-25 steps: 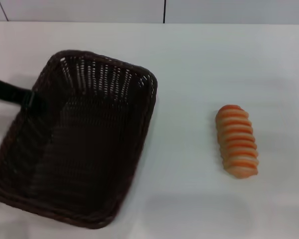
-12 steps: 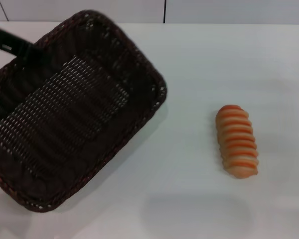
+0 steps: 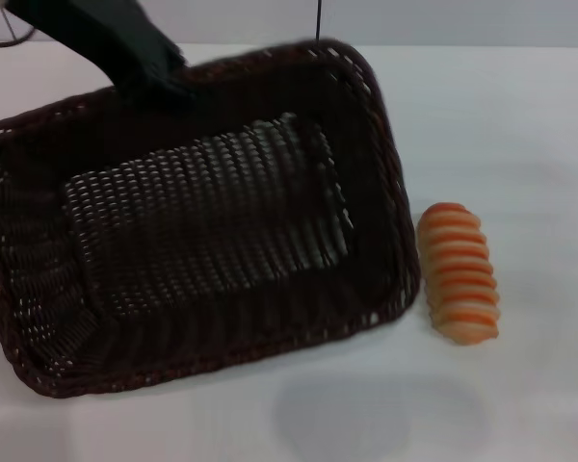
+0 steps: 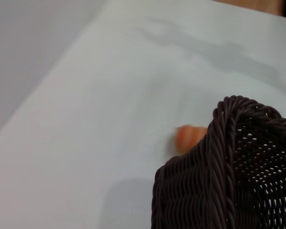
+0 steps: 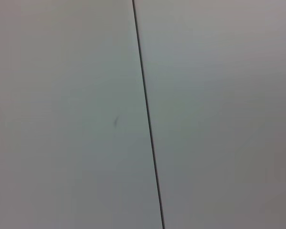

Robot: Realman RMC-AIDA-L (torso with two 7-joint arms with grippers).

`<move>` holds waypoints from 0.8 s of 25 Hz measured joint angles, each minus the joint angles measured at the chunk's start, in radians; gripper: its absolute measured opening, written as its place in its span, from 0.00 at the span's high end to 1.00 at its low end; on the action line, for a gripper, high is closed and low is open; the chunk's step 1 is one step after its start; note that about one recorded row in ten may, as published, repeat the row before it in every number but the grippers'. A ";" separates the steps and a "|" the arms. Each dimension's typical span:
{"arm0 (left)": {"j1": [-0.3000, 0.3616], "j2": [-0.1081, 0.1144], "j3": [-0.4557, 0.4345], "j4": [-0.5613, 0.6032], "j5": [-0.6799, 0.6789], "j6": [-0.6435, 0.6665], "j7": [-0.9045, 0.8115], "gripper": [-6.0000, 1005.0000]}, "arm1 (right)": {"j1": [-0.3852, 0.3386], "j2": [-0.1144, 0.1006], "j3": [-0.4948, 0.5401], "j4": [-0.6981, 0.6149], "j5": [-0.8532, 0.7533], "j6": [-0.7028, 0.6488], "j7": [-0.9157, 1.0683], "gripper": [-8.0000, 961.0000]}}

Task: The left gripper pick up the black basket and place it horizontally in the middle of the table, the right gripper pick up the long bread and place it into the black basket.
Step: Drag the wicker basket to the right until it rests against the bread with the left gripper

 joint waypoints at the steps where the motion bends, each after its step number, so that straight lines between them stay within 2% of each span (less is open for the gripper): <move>1: -0.025 -0.009 0.009 0.015 0.001 -0.016 0.040 0.79 | 0.000 0.000 0.000 0.000 0.000 0.000 0.000 0.41; 2: -0.052 -0.023 0.030 0.041 0.004 -0.030 0.087 0.79 | -0.009 0.000 -0.006 0.006 0.000 -0.002 0.000 0.41; 3: -0.052 -0.023 0.030 0.041 0.004 -0.030 0.087 0.79 | -0.009 0.000 -0.006 0.006 0.000 -0.002 0.000 0.41; 4: -0.062 -0.032 0.046 0.054 0.004 -0.032 0.108 0.79 | -0.014 0.001 -0.010 0.008 0.000 -0.003 0.000 0.41; 6: -0.072 -0.063 0.082 0.063 0.007 -0.024 0.162 0.79 | -0.020 0.002 -0.014 0.013 0.001 -0.004 0.000 0.41; 9: -0.068 -0.092 0.101 0.053 0.020 -0.002 0.188 0.79 | -0.029 0.002 -0.017 0.015 0.001 -0.004 0.000 0.41; 10: -0.065 -0.111 0.106 0.048 0.038 0.016 0.192 0.79 | -0.032 0.002 -0.020 0.015 0.001 -0.004 0.000 0.41; 14: -0.063 -0.125 0.108 0.050 0.072 0.036 0.195 0.78 | -0.038 0.003 -0.030 0.020 0.001 -0.004 0.000 0.41; 15: -0.059 -0.137 0.111 0.056 0.105 0.049 0.204 0.78 | -0.042 0.003 -0.032 0.026 0.001 -0.004 0.000 0.41; 20: -0.047 -0.146 0.115 0.057 0.124 0.065 0.212 0.76 | -0.055 0.002 -0.039 0.042 0.002 -0.004 0.000 0.41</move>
